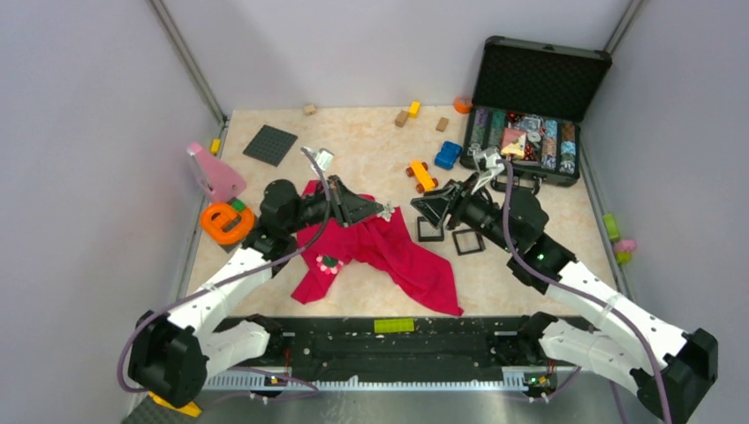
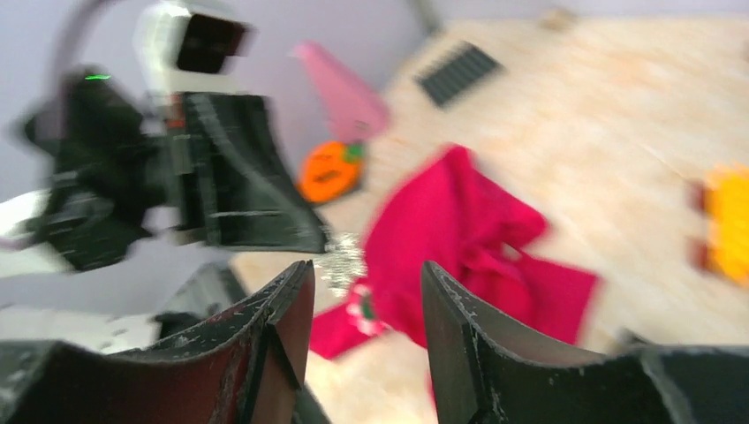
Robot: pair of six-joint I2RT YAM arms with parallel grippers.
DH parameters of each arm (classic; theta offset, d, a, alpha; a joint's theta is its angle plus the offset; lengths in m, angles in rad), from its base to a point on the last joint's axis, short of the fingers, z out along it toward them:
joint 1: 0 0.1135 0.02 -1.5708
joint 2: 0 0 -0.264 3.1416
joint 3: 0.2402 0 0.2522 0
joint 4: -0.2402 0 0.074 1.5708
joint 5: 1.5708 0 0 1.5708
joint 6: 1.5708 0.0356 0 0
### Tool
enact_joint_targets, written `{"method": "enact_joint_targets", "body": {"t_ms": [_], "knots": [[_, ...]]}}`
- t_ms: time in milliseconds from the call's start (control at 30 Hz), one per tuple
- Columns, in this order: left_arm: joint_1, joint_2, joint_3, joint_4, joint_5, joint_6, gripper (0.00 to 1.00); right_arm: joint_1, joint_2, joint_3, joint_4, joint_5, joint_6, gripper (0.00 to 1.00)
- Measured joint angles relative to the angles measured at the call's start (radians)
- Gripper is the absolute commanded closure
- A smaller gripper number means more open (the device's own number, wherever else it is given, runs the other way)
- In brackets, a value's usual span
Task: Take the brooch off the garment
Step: Place the brooch in the brooch box.
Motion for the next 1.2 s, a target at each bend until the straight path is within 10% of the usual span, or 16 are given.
{"method": "enact_joint_targets", "body": {"t_ms": [233, 467, 833, 1200], "knots": [[-0.171, 0.199, 0.14, -0.19, -0.171, 0.147, 1.0, -0.114, -0.007, 0.043, -0.519, 0.313, -0.041, 0.28], [-0.363, 0.311, 0.256, -0.33, -0.437, 0.409, 1.0, -0.126, -0.044, 0.021, -0.818, 0.557, -0.006, 0.25], [-0.656, 0.196, -0.125, 0.083, -0.581, 1.246, 1.0, -0.126, -0.027, 0.24, -0.954, 0.378, 0.284, 0.4], [-0.727, 0.207, -0.254, 0.421, -0.576, 1.872, 1.0, -0.126, 0.055, 0.268, -0.981, 0.145, 0.511, 0.46]]}}
